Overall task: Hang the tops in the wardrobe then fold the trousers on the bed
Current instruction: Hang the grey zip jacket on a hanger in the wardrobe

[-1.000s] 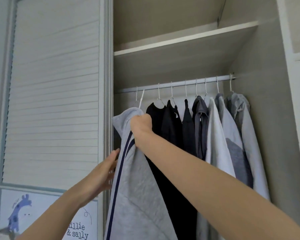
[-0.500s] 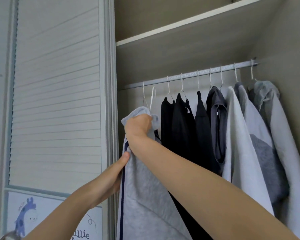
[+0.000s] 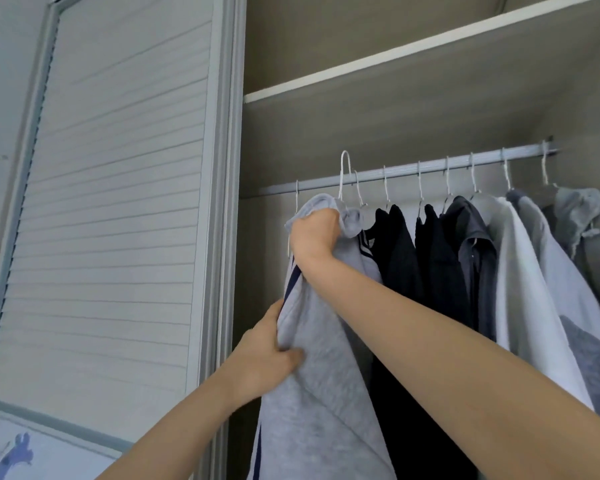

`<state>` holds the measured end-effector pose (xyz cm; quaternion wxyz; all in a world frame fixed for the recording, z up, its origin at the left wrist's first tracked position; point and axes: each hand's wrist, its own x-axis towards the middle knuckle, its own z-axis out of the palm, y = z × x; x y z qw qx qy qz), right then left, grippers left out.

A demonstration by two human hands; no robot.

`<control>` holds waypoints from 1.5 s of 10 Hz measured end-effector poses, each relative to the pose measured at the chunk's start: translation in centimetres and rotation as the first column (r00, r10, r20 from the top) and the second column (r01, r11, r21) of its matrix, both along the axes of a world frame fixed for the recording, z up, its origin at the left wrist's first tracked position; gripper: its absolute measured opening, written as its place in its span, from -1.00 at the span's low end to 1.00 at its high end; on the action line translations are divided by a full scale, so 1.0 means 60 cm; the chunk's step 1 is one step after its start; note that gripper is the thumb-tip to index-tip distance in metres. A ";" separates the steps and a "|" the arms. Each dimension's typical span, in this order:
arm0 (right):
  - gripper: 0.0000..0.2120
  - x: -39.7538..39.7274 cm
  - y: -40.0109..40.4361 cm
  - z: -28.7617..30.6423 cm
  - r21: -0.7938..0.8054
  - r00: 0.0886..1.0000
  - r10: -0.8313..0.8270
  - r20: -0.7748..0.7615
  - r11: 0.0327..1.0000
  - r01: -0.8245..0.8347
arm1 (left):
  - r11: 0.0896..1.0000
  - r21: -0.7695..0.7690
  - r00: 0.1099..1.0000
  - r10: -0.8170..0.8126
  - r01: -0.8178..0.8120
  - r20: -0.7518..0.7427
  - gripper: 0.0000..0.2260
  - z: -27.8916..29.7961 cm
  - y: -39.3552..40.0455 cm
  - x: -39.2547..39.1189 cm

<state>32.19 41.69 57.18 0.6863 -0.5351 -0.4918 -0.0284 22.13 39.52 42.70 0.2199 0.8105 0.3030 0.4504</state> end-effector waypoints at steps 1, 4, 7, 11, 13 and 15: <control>-0.77 0.008 0.022 0.010 0.042 0.998 0.060 -0.029 0.997 -0.059 | 0.974 0.162 0.987 0.158 -0.160 0.026 -0.54 0.006 0.030 0.019; -0.83 0.071 0.098 0.073 0.033 0.997 0.075 0.029 0.997 -0.076 | 0.963 0.233 0.979 0.092 -0.134 0.184 -0.46 0.043 0.132 0.087; -0.61 0.101 0.194 0.093 -0.091 0.993 -0.002 0.119 0.996 0.013 | 0.947 0.264 0.975 0.142 -0.185 0.172 -0.50 0.041 0.211 0.110; -0.22 0.060 0.217 -0.064 0.000 0.663 -0.281 0.694 0.920 0.391 | 0.987 -0.063 0.989 0.146 -0.148 -0.033 -0.22 -0.070 0.218 0.089; -0.26 0.051 0.219 -0.123 0.095 0.449 -0.367 0.815 0.848 0.521 | 0.948 0.030 0.917 0.298 -0.316 0.264 -0.38 -0.126 0.212 0.045; -0.28 0.039 0.165 -0.200 -0.018 0.472 -0.197 0.859 0.911 0.412 | 0.914 -0.183 0.925 0.376 -0.361 0.053 -0.83 -0.196 0.169 0.038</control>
